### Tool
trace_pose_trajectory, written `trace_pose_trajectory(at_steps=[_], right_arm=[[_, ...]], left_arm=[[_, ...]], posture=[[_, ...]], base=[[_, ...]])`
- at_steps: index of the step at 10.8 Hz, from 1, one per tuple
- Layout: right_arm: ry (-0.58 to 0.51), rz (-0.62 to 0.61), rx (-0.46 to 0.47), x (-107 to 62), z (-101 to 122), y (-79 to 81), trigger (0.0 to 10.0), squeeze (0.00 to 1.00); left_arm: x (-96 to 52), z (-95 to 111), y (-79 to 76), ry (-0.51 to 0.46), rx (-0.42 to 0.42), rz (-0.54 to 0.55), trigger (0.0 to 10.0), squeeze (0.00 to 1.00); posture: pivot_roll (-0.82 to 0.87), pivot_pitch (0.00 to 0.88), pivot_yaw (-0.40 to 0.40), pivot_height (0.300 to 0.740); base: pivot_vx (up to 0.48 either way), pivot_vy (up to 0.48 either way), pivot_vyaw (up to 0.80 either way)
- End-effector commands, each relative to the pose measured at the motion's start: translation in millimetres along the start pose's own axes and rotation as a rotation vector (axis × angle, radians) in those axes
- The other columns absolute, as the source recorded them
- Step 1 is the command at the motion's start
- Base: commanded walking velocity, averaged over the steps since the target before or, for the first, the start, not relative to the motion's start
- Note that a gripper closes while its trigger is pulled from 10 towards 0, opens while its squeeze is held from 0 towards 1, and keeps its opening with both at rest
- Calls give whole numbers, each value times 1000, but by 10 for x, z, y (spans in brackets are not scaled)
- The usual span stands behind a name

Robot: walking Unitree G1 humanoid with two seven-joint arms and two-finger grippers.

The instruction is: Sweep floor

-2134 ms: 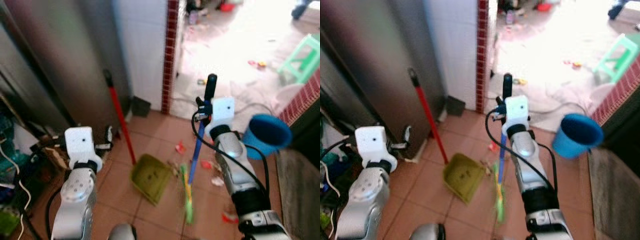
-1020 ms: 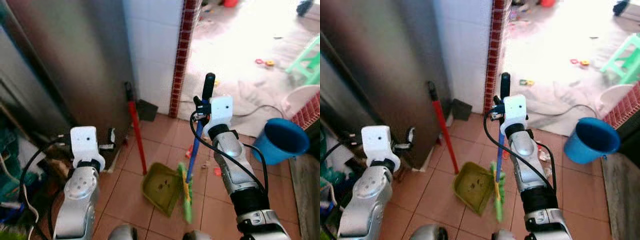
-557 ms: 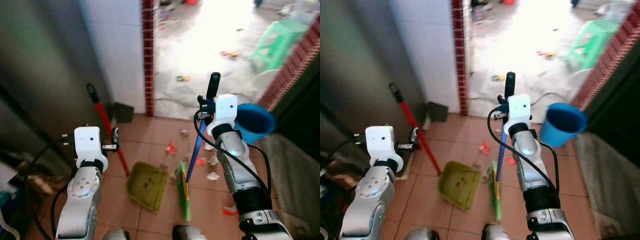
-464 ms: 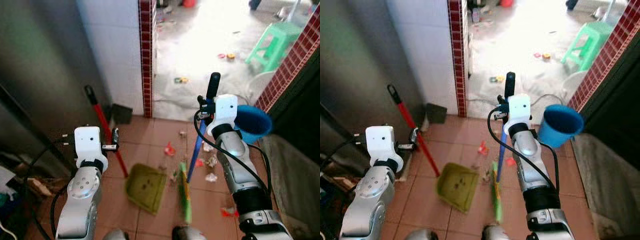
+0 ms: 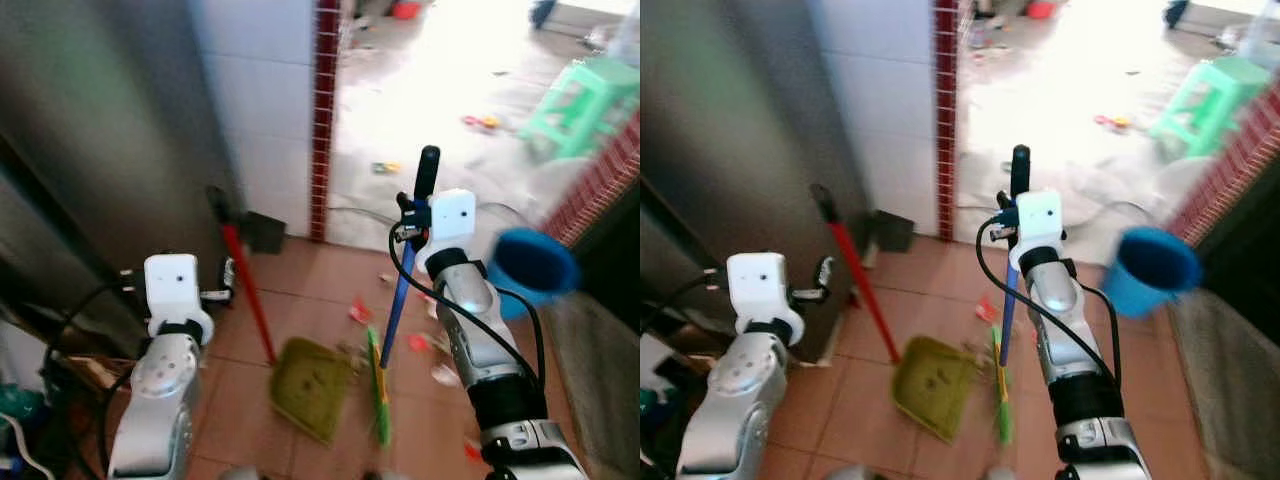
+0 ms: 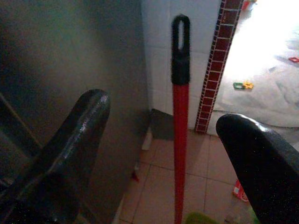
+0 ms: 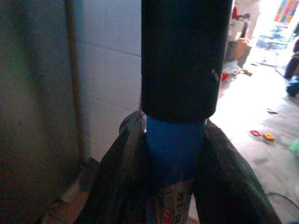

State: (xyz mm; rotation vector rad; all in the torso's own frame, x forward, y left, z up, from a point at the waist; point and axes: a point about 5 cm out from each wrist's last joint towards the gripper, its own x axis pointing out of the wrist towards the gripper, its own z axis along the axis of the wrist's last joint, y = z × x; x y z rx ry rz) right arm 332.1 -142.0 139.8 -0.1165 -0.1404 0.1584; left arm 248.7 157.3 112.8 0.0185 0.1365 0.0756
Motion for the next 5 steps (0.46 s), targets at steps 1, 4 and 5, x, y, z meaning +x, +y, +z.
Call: trace_pose_trajectory(at_steps=[1,4,5], right_arm=[[-40,2,-7,43,92,-2,10000,0],[-38,-5,-15,45,90,-17,10000,0],[-38,-9,-16,46,92,-23,10000,0]], left_arm=[[-4,-37,38,22,4,8,10000,0],[-2,-77,18,49,13,-5,10000,0],[-10,-60,-13,37,23,-23,10000,0]], posture=[[13,68,7,740],[11,68,8,740],[12,68,10,740]], base=[[405,255,0],[380,97,0],[0,0,0]])
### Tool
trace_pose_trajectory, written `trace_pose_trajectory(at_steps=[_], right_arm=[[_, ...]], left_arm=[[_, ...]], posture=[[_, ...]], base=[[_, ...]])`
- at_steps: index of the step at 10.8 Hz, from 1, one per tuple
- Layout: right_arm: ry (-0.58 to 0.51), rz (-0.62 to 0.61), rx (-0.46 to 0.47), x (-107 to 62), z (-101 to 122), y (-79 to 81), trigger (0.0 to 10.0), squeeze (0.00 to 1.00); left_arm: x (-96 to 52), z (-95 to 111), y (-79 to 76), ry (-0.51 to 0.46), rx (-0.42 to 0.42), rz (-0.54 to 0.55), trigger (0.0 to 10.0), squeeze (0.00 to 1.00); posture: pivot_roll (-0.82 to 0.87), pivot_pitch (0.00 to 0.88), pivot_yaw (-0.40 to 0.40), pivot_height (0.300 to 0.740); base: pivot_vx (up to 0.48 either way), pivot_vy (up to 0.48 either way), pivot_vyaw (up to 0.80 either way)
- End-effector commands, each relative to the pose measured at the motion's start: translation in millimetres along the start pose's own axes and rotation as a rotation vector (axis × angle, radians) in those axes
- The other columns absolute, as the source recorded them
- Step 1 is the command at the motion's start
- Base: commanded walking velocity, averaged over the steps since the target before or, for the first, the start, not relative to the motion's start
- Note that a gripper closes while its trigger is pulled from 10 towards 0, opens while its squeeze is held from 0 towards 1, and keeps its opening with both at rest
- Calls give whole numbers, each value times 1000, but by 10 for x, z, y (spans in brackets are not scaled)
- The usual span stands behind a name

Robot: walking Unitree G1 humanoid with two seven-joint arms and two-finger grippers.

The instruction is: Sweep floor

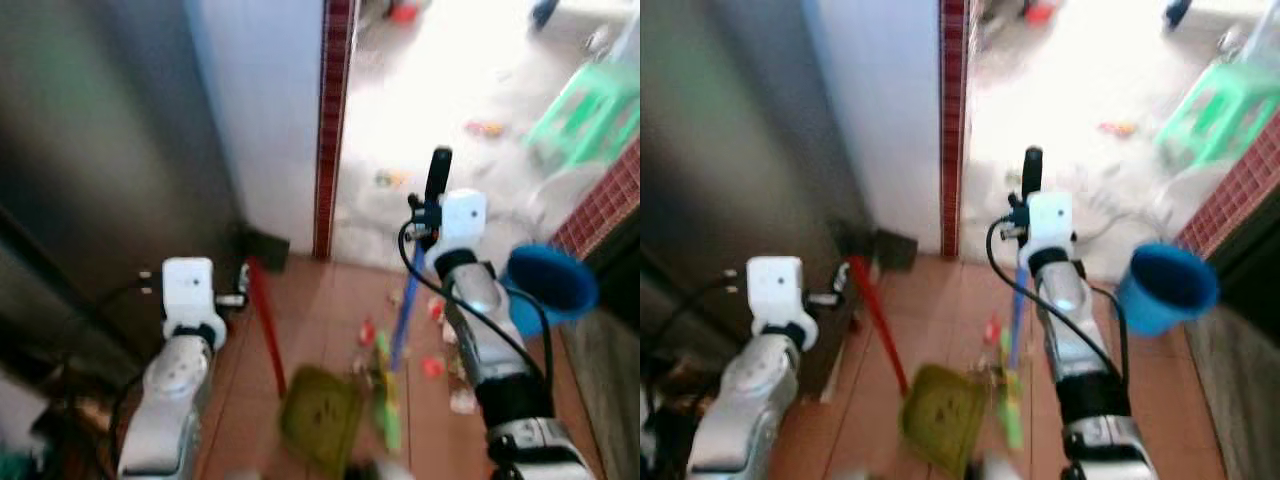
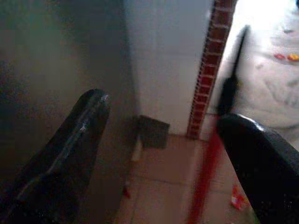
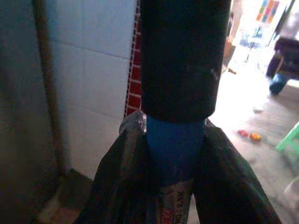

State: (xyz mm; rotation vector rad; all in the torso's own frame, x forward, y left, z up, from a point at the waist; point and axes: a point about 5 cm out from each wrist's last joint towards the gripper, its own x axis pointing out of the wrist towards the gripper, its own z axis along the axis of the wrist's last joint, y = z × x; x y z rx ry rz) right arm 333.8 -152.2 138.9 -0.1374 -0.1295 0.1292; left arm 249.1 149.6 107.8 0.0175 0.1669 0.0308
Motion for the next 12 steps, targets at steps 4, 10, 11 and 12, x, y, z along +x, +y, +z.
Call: trace_pose_trajectory(at_steps=[4,10,11,12], right_arm=[[-48,13,5,43,103,77,10000,0],[-64,9,-3,57,133,60,10000,0],[-62,9,-6,54,127,54,10000,0],[-61,9,-9,51,124,53,10000,0]], left_arm=[[-16,-52,23,38,27,-4,10000,0],[-20,-47,-42,44,14,-60,10000,0],[-21,-53,-33,46,11,-50,10000,0],[-22,-52,-18,43,5,-41,10000,0]], posture=[[12,67,12,740],[7,67,9,740],[7,67,9,740],[5,67,8,740]], base=[[0,0,-103],[0,-216,-235],[0,0,0],[0,0,0]])
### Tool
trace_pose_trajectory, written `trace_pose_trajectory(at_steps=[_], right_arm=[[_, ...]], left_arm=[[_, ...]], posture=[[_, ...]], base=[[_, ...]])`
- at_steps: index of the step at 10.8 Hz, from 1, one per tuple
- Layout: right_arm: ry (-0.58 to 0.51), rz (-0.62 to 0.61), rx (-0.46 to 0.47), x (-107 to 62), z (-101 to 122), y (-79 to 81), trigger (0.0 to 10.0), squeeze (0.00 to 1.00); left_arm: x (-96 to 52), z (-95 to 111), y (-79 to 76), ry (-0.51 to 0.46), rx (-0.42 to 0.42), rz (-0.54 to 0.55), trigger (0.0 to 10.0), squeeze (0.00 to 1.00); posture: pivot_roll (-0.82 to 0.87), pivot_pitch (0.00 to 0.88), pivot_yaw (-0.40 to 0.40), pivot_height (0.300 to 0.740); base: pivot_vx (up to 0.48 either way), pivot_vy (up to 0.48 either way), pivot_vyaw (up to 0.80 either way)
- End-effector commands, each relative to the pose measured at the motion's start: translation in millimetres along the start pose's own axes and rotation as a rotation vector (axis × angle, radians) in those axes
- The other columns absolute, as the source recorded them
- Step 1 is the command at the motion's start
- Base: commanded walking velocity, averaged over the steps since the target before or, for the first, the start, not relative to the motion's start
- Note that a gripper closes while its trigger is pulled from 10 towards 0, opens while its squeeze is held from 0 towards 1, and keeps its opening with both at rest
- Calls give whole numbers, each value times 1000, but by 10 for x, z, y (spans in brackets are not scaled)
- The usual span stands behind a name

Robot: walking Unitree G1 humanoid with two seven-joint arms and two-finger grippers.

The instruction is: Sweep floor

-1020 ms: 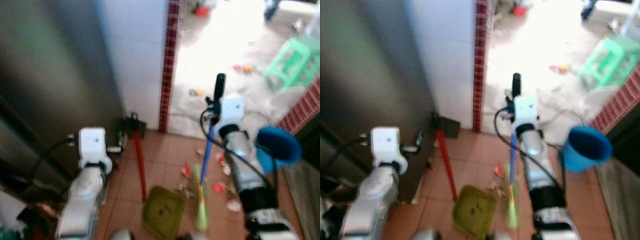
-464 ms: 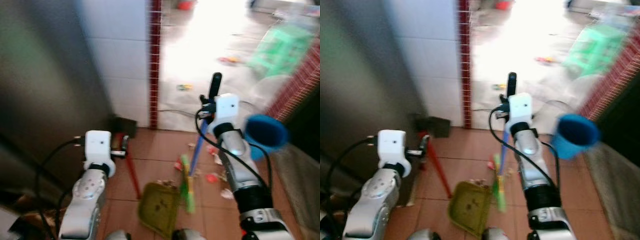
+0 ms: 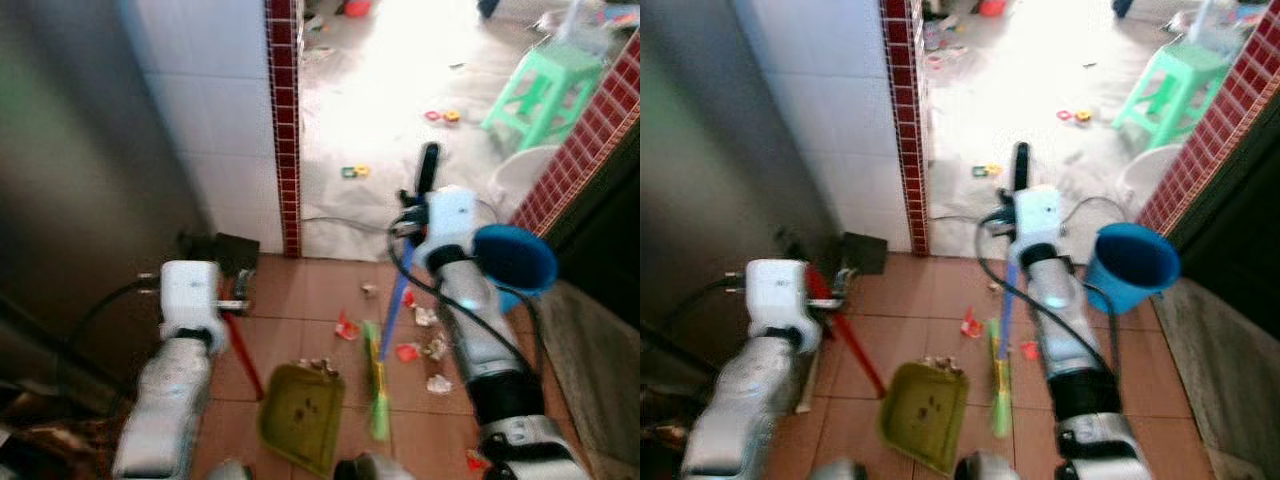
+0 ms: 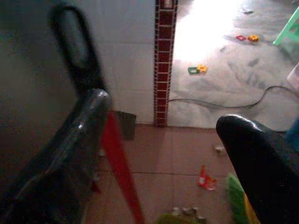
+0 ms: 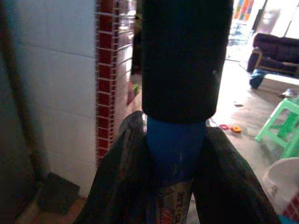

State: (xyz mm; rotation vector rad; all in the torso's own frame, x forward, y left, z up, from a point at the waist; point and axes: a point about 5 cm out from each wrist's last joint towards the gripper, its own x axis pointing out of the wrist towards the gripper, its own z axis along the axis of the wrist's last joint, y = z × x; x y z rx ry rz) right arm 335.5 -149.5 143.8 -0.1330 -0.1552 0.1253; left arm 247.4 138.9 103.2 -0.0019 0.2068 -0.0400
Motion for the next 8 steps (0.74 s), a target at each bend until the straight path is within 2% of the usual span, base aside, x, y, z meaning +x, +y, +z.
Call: trace_pose_trajectory(at_steps=[1,8], right_arm=[[-35,15,-12,26,73,35,10000,0],[-30,32,-20,23,63,50,10000,0]], left_arm=[[-14,-7,94,9,17,37,10000,0],[-16,-21,133,17,9,72,10000,0]], posture=[[5,67,8,740],[8,63,3,740]], base=[[0,0,0],[0,0,0]])
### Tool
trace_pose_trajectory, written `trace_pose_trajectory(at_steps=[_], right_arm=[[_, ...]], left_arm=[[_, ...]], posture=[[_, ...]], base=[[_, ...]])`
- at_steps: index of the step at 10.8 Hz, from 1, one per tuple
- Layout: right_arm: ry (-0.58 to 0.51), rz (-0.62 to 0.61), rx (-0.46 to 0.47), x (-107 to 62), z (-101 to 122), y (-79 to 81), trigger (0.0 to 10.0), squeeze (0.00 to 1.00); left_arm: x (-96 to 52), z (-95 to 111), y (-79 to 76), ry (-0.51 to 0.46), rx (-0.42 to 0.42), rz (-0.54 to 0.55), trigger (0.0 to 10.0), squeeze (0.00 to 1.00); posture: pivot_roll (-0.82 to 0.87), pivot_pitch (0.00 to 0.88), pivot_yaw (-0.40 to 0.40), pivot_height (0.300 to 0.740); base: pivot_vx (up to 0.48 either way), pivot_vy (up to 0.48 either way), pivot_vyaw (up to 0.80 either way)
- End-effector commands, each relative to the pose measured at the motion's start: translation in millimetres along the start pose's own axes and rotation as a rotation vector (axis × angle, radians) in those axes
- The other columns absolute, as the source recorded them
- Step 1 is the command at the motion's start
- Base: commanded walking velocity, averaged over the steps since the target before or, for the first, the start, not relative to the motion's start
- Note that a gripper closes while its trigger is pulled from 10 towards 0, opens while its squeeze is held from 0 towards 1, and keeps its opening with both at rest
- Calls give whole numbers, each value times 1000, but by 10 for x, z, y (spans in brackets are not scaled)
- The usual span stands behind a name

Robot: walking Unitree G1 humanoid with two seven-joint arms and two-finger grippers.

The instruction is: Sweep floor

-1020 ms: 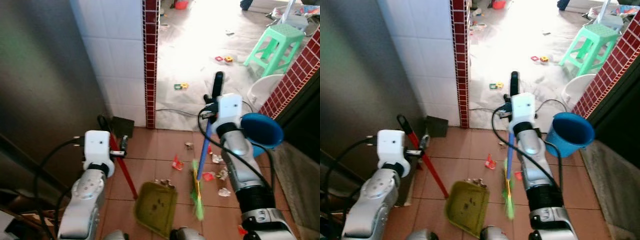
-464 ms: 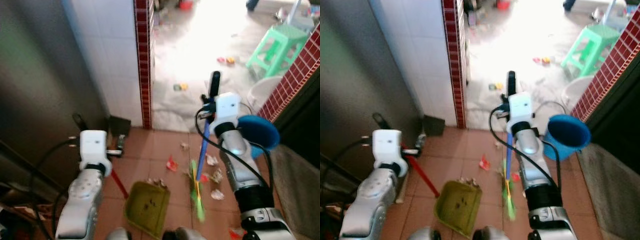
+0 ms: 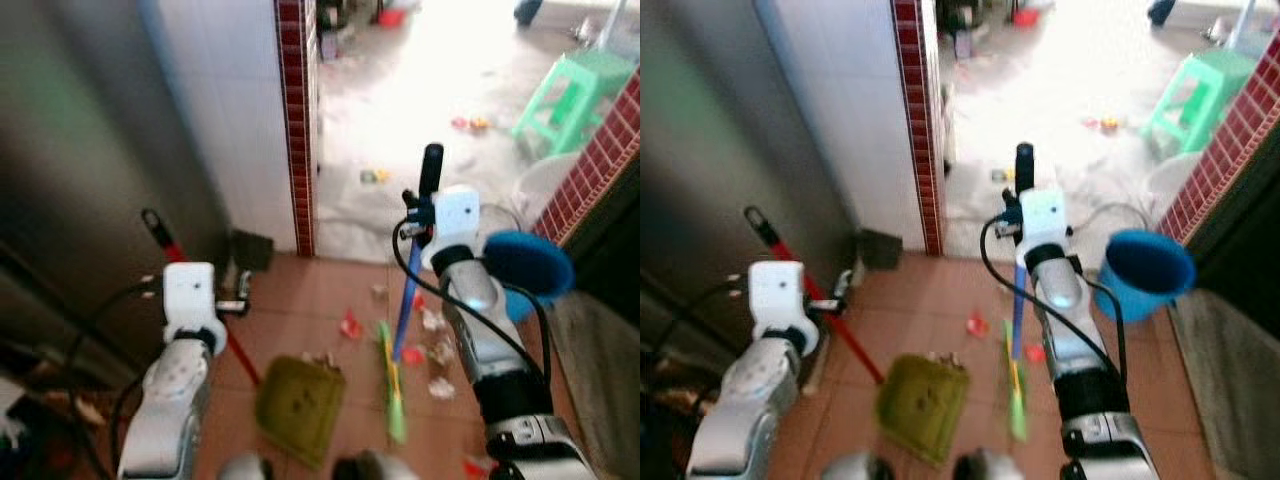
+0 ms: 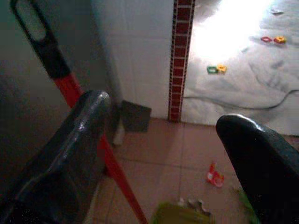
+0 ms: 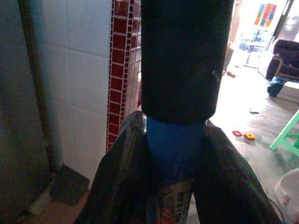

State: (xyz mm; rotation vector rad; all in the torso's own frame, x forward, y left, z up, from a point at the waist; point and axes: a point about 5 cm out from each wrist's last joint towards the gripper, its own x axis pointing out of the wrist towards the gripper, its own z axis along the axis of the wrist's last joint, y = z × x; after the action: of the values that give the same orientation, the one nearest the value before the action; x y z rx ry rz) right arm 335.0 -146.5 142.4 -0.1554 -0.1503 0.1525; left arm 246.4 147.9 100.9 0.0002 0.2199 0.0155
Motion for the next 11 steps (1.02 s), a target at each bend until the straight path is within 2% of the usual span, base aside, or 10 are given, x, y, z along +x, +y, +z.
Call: trace_pose_trajectory(at_steps=[1,2,3,8,10,11], right_arm=[[-32,5,-1,23,67,17,10000,0],[-27,6,7,27,59,15,10000,0],[-27,6,6,21,57,14,10000,0],[-23,6,1,8,47,4,10000,0],[-22,5,0,12,46,2,10000,0],[-23,4,1,8,47,-1,10000,0]], left_arm=[[-8,-11,49,14,4,22,10000,0],[-2,-37,55,39,-17,31,10000,0],[-4,-22,53,21,8,23,10000,0],[-4,-47,9,48,-3,4,10000,0],[10,-43,12,53,-19,1,10000,0],[5,-23,-1,30,-12,-10,10000,0]], posture=[[9,62,2,740],[9,63,2,740],[8,62,3,740],[6,66,4,740],[5,67,4,740],[5,66,4,740]], base=[[0,0,0],[0,480,-500],[0,0,0],[0,0,0],[0,480,0],[0,0,0]])
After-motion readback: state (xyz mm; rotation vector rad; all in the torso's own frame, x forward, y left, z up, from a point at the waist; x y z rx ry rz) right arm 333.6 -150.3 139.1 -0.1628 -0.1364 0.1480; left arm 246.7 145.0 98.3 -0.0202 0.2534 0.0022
